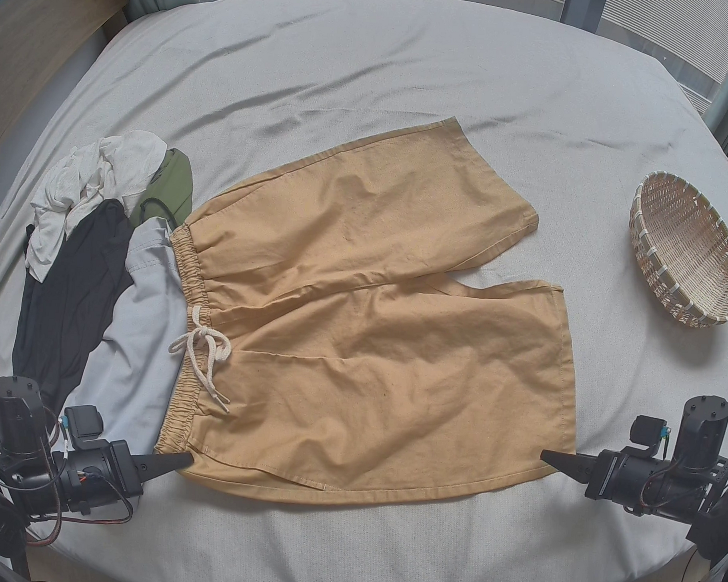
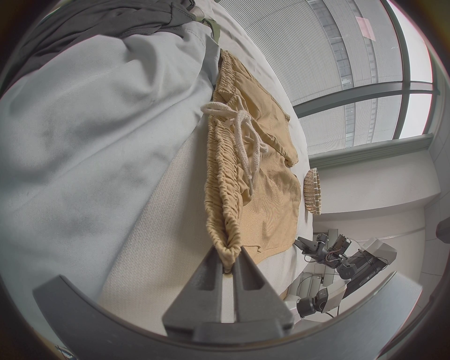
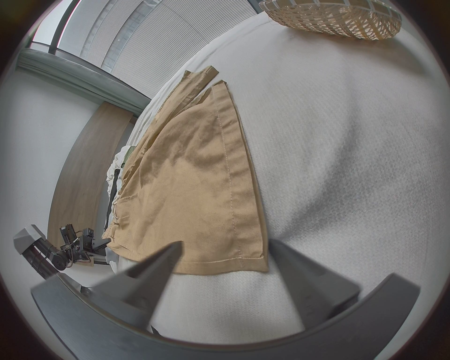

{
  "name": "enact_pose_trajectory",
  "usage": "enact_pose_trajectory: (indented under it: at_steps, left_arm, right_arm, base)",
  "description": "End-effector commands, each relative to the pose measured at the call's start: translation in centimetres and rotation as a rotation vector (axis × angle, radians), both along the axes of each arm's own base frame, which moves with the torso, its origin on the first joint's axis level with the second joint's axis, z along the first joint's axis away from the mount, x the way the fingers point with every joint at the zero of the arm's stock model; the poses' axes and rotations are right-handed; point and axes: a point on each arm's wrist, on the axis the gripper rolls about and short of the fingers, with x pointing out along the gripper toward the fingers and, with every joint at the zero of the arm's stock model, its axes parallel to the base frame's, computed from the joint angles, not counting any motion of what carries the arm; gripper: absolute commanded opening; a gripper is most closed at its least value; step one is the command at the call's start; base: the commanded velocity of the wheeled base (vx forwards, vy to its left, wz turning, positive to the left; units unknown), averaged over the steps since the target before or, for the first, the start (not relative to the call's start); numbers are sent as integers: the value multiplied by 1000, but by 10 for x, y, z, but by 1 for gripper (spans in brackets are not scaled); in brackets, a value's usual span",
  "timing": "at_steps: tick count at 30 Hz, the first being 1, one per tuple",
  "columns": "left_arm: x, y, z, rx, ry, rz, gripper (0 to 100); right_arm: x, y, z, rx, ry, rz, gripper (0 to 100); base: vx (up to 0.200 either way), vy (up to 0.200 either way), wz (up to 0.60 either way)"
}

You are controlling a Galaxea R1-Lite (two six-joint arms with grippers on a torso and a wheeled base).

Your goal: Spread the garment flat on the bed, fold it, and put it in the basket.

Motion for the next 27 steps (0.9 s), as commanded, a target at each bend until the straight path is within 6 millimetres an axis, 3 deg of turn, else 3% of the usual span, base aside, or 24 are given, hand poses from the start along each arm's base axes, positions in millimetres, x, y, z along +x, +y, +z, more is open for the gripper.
enact_pose_trajectory:
  at_steps: [1, 12, 27]
  left_arm:
    - [0, 0, -1, 0, 6, 0, 0]
    - [-2, 0, -2, 1, 13, 0, 0]
    - [-34, 0, -18, 105, 143, -108, 0]
  right_arm:
    - [0, 0, -4, -5, 17, -3, 0]
    - [-10, -6, 8, 15, -27, -37, 0]
    - [-44, -17, 14, -36, 54, -58, 0]
  base:
    - [0, 0, 0]
    - [0, 0, 0]
    - [0, 0, 0]
